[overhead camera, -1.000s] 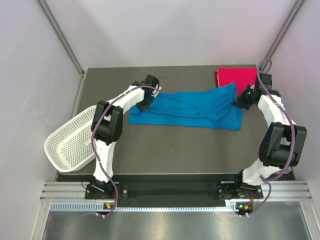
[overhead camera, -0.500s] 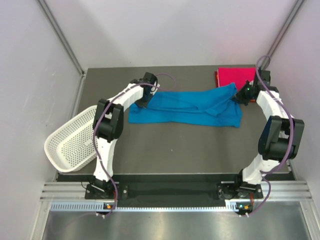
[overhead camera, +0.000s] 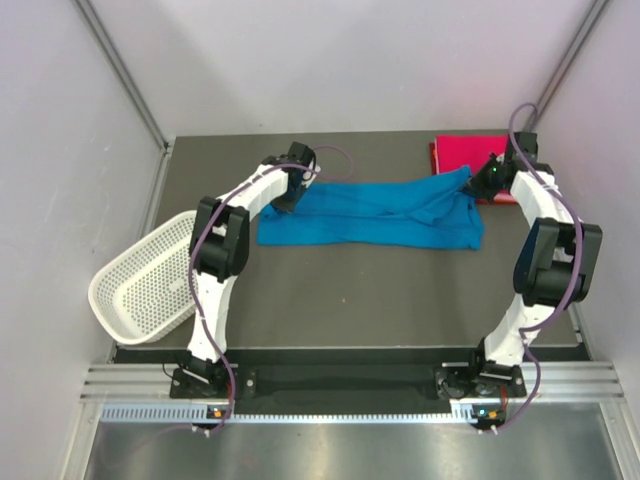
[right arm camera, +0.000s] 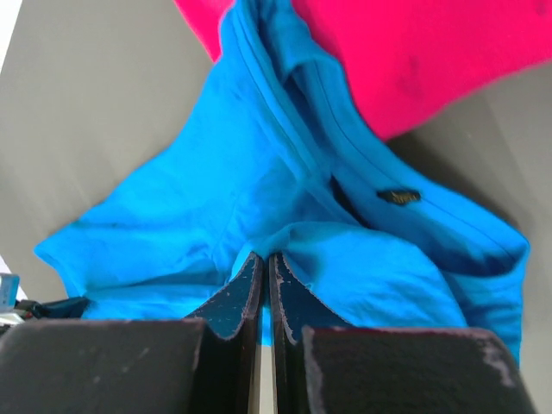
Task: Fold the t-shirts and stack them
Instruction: Fold the tshirt
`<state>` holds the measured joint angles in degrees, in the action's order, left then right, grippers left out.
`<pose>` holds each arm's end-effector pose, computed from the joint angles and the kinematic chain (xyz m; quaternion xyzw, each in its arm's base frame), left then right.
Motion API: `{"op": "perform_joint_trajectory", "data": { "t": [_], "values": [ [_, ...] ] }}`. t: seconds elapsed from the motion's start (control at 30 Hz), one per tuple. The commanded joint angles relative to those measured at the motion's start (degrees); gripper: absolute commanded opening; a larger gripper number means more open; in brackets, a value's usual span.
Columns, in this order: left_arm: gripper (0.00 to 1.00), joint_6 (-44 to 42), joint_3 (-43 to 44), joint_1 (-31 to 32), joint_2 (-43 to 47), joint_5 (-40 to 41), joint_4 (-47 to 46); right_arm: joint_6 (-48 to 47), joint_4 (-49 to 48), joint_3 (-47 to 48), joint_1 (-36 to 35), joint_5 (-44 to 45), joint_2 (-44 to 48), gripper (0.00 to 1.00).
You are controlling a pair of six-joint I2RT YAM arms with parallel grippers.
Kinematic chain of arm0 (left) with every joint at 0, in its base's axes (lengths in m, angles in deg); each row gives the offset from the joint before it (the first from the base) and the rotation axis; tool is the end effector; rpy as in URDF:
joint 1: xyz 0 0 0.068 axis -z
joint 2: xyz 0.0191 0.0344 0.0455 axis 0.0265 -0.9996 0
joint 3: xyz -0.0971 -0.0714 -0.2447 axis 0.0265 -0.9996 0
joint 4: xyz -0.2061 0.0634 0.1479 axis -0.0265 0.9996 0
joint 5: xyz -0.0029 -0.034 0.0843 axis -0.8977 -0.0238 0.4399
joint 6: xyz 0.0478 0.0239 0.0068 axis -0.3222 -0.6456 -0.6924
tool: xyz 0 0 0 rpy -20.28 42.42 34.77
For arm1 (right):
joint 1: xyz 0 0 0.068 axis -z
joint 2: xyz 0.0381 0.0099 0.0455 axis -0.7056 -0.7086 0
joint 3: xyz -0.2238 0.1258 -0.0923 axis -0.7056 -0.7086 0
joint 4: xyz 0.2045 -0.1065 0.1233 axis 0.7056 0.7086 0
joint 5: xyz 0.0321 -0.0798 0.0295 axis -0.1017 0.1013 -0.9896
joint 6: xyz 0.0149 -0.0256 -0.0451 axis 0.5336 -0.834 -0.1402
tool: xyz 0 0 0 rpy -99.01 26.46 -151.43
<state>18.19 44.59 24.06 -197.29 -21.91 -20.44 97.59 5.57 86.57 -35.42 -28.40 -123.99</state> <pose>0.4442 -0.1727 0.1797 0.2727 0.9319 0.1355 0.1969 0.3954 -0.0558 0.2500 0.3192 0.8791 0.2036 0.2894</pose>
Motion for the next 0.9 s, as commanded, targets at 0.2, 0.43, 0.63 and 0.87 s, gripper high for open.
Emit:
{"op": "perform_joint_trajectory", "data": {
  "t": [0.2, 0.43, 0.63, 0.87],
  "values": [
    [0.21, 0.37, 3.87, -0.48, 0.20, 7.92, 0.76, -0.96, -0.32, 3.03, -2.16, 1.15, -0.36, 0.01],
    [0.24, 4.15, 7.82, -0.48, 0.21, 15.13, 3.65, -1.40, 1.09, 4.18, -2.33, 1.86, -0.62, 0.01],
    [0.22, 11.97, 7.83, 0.74, 1.70, 7.16, 5.59, -1.31, 2.58, 4.18, -2.33, 3.18, -0.36, 0.01],
    [0.19, 18.39, 0.10, 3.56, 4.86, -0.60, 3.22, -0.79, 3.64, 5.23, -2.33, 4.41, -0.62, 0.01]
  ]
}}
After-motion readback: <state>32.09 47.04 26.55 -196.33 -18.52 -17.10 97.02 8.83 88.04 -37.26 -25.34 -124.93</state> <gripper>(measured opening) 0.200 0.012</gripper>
